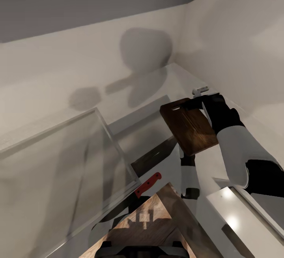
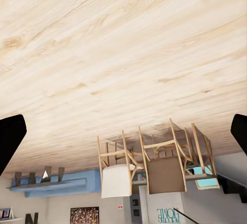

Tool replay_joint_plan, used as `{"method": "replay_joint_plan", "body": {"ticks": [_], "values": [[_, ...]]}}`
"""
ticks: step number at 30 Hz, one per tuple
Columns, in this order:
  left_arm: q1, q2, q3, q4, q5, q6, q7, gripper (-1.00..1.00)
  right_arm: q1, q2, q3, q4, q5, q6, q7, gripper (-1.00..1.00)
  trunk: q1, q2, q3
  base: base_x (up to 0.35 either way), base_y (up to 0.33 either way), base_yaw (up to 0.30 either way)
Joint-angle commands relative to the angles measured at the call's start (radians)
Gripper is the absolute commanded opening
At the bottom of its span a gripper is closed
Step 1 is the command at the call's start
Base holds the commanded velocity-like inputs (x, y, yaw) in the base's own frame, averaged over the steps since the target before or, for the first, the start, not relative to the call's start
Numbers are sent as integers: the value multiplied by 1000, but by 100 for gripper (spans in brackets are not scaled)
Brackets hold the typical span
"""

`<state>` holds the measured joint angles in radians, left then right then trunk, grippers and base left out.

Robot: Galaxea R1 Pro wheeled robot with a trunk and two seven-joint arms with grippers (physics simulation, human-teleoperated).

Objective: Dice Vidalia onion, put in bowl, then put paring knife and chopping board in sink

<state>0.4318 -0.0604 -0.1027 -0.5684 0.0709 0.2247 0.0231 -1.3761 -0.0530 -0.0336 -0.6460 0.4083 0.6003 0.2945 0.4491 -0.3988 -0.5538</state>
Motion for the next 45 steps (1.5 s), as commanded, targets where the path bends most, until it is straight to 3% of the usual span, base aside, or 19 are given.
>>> {"method": "replay_joint_plan", "body": {"ticks": [1,10,37,45], "values": [[1,1,-3,-4,7,7,2,100,0,1,-3,8,-4,7,11,-100,1,-1,-2,0,0,0],[1,1,-3,-4,7,7,2,100,0,2,-3,6,-4,7,11,-100,1,-1,0,0,0,-1],[1,2,-3,-2,7,7,2,100,0,4,-3,5,-5,7,12,-100,1,-1,42,-1,0,-4],[1,2,-3,-2,7,7,3,100,0,4,-3,4,-5,8,12,-100,1,-1,55,-196,0,0]]}}
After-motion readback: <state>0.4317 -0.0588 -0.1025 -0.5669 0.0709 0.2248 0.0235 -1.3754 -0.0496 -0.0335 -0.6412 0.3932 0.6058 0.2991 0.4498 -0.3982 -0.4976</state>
